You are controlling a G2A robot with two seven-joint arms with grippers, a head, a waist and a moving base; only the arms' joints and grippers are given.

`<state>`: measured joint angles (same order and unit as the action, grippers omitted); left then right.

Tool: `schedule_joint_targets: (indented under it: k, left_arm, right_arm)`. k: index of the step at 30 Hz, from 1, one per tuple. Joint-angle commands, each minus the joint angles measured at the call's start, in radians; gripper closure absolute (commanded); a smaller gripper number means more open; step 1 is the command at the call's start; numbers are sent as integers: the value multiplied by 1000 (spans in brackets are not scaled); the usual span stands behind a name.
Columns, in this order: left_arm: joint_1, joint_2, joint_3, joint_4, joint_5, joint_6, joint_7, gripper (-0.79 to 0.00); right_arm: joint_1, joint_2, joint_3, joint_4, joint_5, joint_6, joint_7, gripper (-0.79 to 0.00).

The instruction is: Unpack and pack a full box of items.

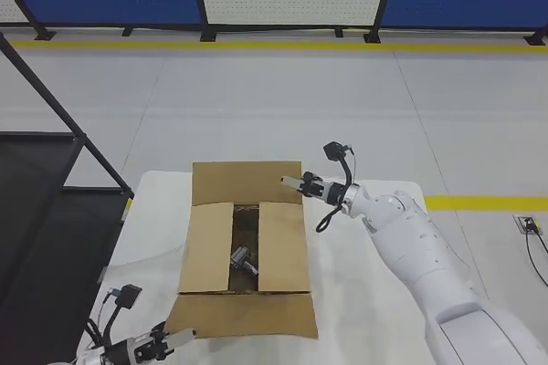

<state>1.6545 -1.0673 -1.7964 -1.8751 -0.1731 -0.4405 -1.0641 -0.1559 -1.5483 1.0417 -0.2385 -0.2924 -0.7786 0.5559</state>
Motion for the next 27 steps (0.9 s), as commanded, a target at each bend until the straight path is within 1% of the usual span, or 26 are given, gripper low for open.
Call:
schedule_joint_targets:
  k: [1,9,12,14,20,23,27]
  left_arm:
    - [-4,0,2,-6,-9,5,25,-785]
    - [-28,0,5,-22,-64,67,143,-785]
    - [-42,-1,9,-27,-50,101,192,-785]
    - [-53,-2,15,-35,-15,134,248,-785]
    - [-80,-5,51,-41,-6,196,330,-785]
    - [-92,-6,67,-41,26,232,367,-785]
    - [-107,-7,94,-41,78,256,409,-785]
  right_arm:
    - [3,2,3,0,6,-13,-1,-785]
    - [20,7,9,-18,18,-53,25,-785]
    - [29,9,11,-30,23,-78,38,-785]
    - [37,11,11,-37,23,-90,47,-785]
    - [55,15,7,-68,18,-139,81,-785]
    - [59,18,4,-86,22,-165,123,-785]
    - [63,18,-8,-116,41,-155,236,-785]
